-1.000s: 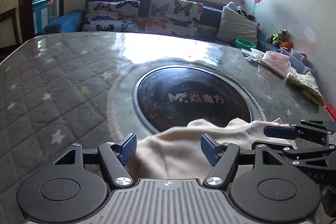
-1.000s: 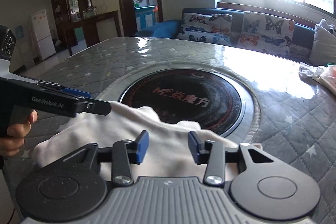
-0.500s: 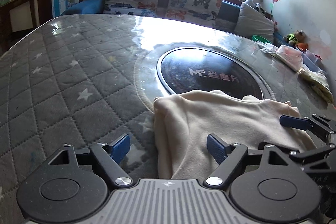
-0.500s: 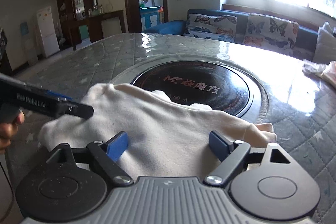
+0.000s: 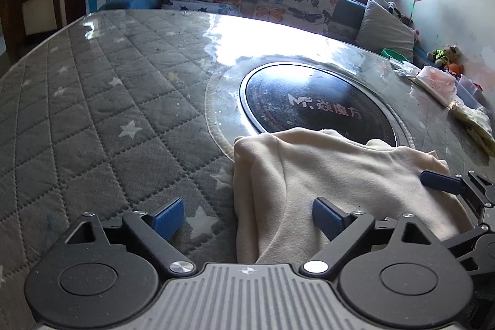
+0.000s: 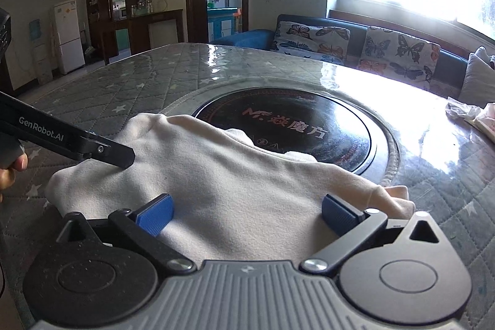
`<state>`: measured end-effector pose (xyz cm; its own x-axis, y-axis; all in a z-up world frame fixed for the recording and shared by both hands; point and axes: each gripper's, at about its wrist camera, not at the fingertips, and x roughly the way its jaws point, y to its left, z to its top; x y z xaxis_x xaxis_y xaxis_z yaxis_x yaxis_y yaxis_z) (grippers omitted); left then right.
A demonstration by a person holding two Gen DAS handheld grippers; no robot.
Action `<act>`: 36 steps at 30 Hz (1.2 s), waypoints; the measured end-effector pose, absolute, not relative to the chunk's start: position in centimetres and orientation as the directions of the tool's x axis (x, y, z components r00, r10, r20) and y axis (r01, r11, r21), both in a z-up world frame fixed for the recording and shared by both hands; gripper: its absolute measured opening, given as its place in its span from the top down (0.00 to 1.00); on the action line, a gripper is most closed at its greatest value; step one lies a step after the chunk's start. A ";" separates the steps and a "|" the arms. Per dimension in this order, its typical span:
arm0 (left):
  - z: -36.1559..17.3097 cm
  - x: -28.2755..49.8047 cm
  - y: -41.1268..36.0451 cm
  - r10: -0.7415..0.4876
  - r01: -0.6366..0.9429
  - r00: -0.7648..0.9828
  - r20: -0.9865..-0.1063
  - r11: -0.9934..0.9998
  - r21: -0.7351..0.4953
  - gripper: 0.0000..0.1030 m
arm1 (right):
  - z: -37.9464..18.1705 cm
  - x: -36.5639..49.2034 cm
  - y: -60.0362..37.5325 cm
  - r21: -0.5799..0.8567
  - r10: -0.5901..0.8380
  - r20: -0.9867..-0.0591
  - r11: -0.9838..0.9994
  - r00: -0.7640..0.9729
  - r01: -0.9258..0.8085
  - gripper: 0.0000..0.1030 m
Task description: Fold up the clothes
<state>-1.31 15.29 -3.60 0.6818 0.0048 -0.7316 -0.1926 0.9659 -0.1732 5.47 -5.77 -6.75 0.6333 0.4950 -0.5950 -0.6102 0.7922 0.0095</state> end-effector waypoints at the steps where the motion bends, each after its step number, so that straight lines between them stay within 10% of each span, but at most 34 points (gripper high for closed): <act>1: -3.6 -1.3 15.3 0.005 -0.194 0.680 -0.733 0.966 -0.172 0.08 | -6.8 5.5 -5.8 0.011 0.495 -0.596 0.792 0.632 -0.610 0.00; 36: -2.1 -1.9 17.6 0.077 -0.244 0.652 -0.754 0.963 -0.113 0.00 | -3.2 -1.7 -0.4 -0.185 0.564 -0.607 0.585 0.560 -0.790 0.14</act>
<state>-1.90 17.65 -2.10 0.6520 0.0768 -0.7543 -0.2442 0.9631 -0.1130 -1.68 -0.44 -3.23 0.5598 0.5642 -0.6069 -0.7900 0.5845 -0.1852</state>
